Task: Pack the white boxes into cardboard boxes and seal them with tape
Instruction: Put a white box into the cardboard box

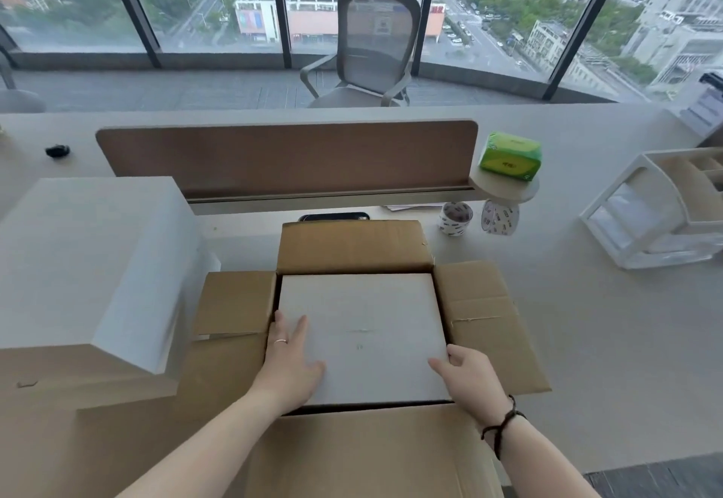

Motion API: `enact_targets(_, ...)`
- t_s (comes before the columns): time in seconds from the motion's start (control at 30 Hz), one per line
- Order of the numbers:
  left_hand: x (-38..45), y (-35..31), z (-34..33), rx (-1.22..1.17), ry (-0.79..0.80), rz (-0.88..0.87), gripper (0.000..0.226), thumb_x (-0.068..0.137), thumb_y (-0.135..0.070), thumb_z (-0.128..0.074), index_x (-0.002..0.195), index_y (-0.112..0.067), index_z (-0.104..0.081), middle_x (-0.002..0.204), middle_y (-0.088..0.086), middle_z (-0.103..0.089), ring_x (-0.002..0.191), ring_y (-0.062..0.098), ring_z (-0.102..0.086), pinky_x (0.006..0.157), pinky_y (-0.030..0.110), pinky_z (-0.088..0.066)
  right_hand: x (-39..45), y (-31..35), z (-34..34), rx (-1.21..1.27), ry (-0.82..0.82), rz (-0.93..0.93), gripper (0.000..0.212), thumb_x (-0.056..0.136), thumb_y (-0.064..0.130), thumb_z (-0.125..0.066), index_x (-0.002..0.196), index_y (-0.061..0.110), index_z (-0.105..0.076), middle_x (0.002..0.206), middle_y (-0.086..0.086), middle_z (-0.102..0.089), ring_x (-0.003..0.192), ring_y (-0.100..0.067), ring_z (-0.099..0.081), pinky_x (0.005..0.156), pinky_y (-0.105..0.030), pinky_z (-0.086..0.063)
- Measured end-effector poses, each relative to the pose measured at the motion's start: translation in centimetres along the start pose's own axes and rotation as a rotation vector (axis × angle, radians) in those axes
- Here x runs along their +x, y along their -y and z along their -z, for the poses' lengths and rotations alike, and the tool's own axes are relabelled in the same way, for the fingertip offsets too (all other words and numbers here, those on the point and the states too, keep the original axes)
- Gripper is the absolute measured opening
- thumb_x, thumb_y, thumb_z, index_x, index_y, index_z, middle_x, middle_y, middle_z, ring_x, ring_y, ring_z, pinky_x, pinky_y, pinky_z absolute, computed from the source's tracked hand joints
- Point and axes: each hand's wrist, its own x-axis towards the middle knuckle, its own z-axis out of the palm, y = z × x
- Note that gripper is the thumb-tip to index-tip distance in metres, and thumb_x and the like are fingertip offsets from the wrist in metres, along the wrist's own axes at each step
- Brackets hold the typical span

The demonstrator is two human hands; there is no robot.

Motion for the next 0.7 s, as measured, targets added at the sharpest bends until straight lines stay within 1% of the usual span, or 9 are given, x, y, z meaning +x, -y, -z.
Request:
enact_targets(0.03,0.0,-0.1,-0.2,0.049,0.003,-0.004,0.079,0.101,-0.035,-0.050,0.162,-0.026,0.000,0.165,0.004,0.029,0.153,0.021,0.025,0.125,0.037,-0.001,-0.1,0.4,0.5,0.021,-0.027,0.017,0.022,0.090,0.013,-0.069,0.079,-0.005,-0.063,0.069,-0.006,-0.064,0.064,-0.030,-0.055,0.070,-0.038,-0.047)
enact_targets(0.07,-0.1,-0.1,-0.4,0.118,0.001,-0.014,0.078,0.103,-0.040,-0.046,0.162,-0.028,0.002,0.165,0.005,0.029,0.152,0.023,0.027,0.125,0.039,0.002,0.0,0.8,1.1,0.033,-0.053,0.032,0.024,0.091,0.013,-0.068,0.094,-0.010,-0.066,0.087,-0.013,-0.073,0.079,-0.035,-0.063,0.082,-0.043,-0.051)
enact_targets(0.1,-0.1,-0.2,-0.7,0.201,-0.007,-0.028,0.076,0.104,-0.044,-0.042,0.162,-0.029,0.005,0.165,0.007,0.028,0.151,0.026,0.028,0.125,0.039,0.004,0.3,1.2,2.0,0.034,-0.077,0.042,0.034,0.091,0.015,-0.069,0.113,-0.011,-0.064,0.111,-0.017,-0.072,0.100,-0.031,-0.067,0.096,-0.045,-0.050)
enact_targets(0.17,-0.3,-0.4,-1.3,0.351,-0.022,-0.062,0.071,0.105,-0.050,-0.032,0.161,-0.034,0.009,0.165,0.010,0.028,0.151,0.028,0.028,0.124,0.040,0.009,1.3,2.0,3.8,-0.026,-0.136,0.072,0.049,0.091,0.022,-0.070,0.134,0.001,-0.059,0.134,-0.010,-0.064,0.122,-0.024,-0.060,0.107,-0.039,-0.045)
enact_targets(0.3,-0.7,-1.7,-2.4,0.507,0.039,-0.089,0.066,0.103,-0.057,-0.024,0.156,-0.047,0.015,0.161,0.003,0.035,0.149,0.026,0.032,0.123,0.050,0.014,4.5,2.4,8.2,-0.124,-0.285,0.057,0.062,0.093,0.027,-0.067,0.147,0.007,-0.045,0.150,-0.011,-0.049,0.139,-0.027,-0.043,0.113,-0.038,-0.033)
enact_targets(0.4,-0.7,-2.6,-2.9,0.534,0.090,-0.072,0.071,0.098,-0.068,-0.028,0.152,-0.055,0.017,0.154,-0.004,0.042,0.146,0.028,0.039,0.119,0.059,0.018,6.4,2.5,10.4,-0.109,-0.181,-0.079,0.075,0.094,0.031,-0.066,0.153,0.002,-0.031,0.158,-0.015,-0.037,0.145,-0.031,-0.036,0.116,-0.040,-0.029)
enact_targets(0.5,-0.9,-3.0,-3.2,0.540,0.093,-0.044,0.077,0.093,-0.076,-0.030,0.150,-0.058,0.018,0.152,-0.005,0.045,0.143,0.029,0.042,0.116,0.062,0.021,7.3,2.8,11.2,-0.122,-0.135,-0.016,0.057,0.094,0.026,-0.067,0.141,-0.002,-0.050,0.141,-0.018,-0.056,0.132,-0.030,-0.051,0.111,-0.039,-0.038)
enact_targets(0.6,-1.0,-3.1,-3.6,0.542,0.053,-0.032,0.078,0.090,-0.080,-0.026,0.149,-0.059,0.019,0.155,-0.004,0.043,0.143,0.028,0.042,0.116,0.061,0.022,7.2,3.9,11.3,-0.061,-0.132,0.109,0.018,0.094,0.016,-0.065,0.109,0.008,-0.072,0.096,-0.004,-0.074,0.092,-0.028,-0.069,0.091,-0.044,-0.055)
enact_targets(0.7,-1.0,-3.1,-4.0,0.554,0.018,-0.020,0.077,0.088,-0.084,-0.020,0.149,-0.059,0.020,0.158,-0.003,0.041,0.144,0.027,0.041,0.117,0.060,0.022,6.7,5.1,10.1,-0.057,-0.075,0.193,0.012,0.095,0.013,-0.061,0.090,0.006,-0.068,0.077,-0.014,-0.071,0.069,-0.034,-0.066,0.068,-0.050,-0.057)
